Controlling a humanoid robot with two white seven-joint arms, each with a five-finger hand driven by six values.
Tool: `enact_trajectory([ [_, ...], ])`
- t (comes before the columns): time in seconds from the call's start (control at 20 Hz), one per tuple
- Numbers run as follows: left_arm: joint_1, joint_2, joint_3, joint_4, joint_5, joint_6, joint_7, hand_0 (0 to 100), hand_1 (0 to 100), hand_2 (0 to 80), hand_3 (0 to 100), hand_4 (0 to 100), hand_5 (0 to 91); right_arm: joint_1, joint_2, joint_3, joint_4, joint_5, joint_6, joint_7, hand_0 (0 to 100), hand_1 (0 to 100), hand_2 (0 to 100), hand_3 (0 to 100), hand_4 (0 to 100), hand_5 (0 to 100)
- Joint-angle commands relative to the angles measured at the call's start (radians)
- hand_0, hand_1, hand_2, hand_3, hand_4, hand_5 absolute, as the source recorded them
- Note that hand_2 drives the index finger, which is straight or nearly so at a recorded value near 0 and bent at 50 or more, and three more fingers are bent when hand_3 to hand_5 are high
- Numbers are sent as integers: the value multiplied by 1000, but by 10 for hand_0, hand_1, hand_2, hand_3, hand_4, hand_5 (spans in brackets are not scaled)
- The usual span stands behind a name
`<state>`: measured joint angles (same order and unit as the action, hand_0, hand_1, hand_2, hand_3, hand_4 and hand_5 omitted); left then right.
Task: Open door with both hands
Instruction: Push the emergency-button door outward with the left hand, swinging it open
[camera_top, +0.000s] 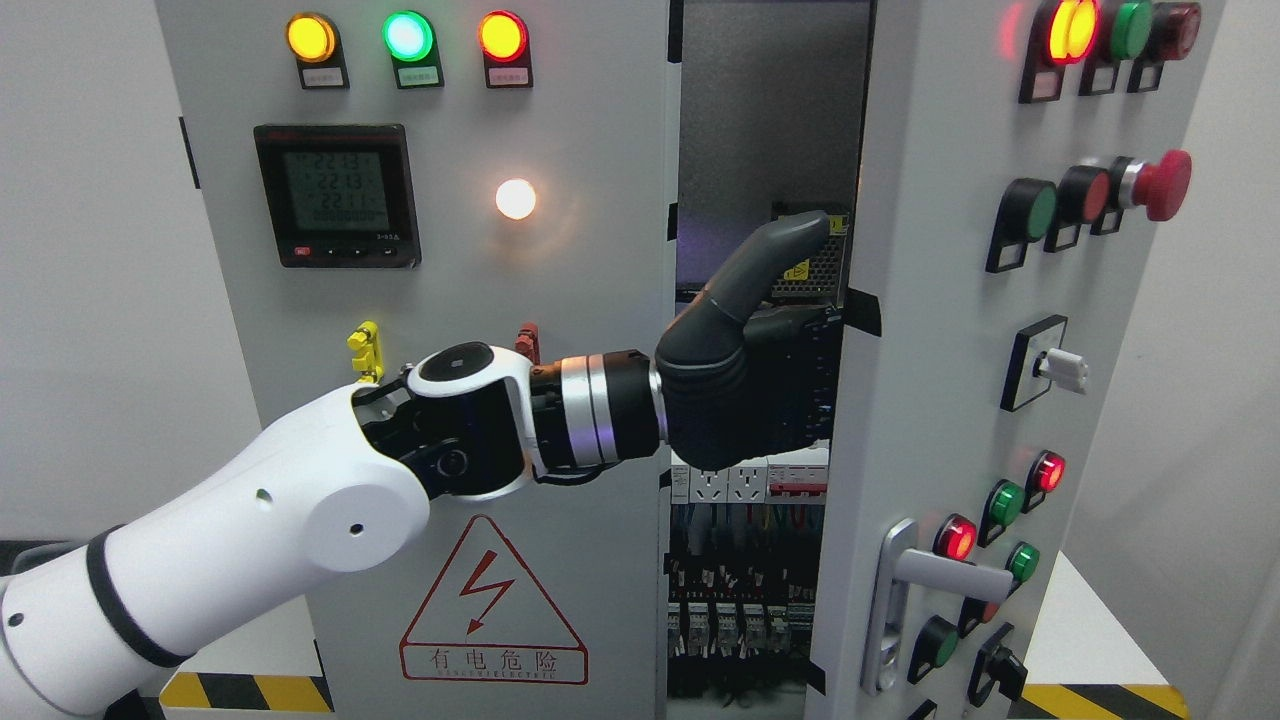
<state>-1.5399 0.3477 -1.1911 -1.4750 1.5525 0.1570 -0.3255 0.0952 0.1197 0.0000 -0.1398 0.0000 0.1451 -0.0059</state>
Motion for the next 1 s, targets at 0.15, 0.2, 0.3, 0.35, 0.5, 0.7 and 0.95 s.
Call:
enact_trajectory([
  [0.15,4,-223,-5,-66,-6,-14,125,0,0,0,0,0,0,0,0,28,0,32,1,0,0,0,0,0,0,0],
  [0.2,4,-225,-5,-86,-6,-14,126,0,0,0,0,0,0,0,0,28,0,32,1,0,0,0,0,0,0,0],
  [0.3,3,-251,-5,-100,-37,-14,125,0,0,0,0,0,0,0,0,28,0,32,1,0,0,0,0,0,0,0],
  [0.35,4,-265,-5,-102,-73,-14,125,0,0,0,0,0,0,0,0,29,0,32,1,0,0,0,0,0,0,0],
  [0.5,12,-320,-5,-99,-130,-14,126,0,0,0,0,0,0,0,0,28,0,32,1,0,0,0,0,0,0,0],
  [0.7,26,-394,-8,-91,-135,-16,204,0,0,0,0,0,0,0,0,28,0,32,1,0,0,0,0,0,0,0],
  [0.95,23,-521,-13,11,-152,-19,240,0,0,0,0,0,0,0,0,28,0,32,1,0,0,0,0,0,0,0],
])
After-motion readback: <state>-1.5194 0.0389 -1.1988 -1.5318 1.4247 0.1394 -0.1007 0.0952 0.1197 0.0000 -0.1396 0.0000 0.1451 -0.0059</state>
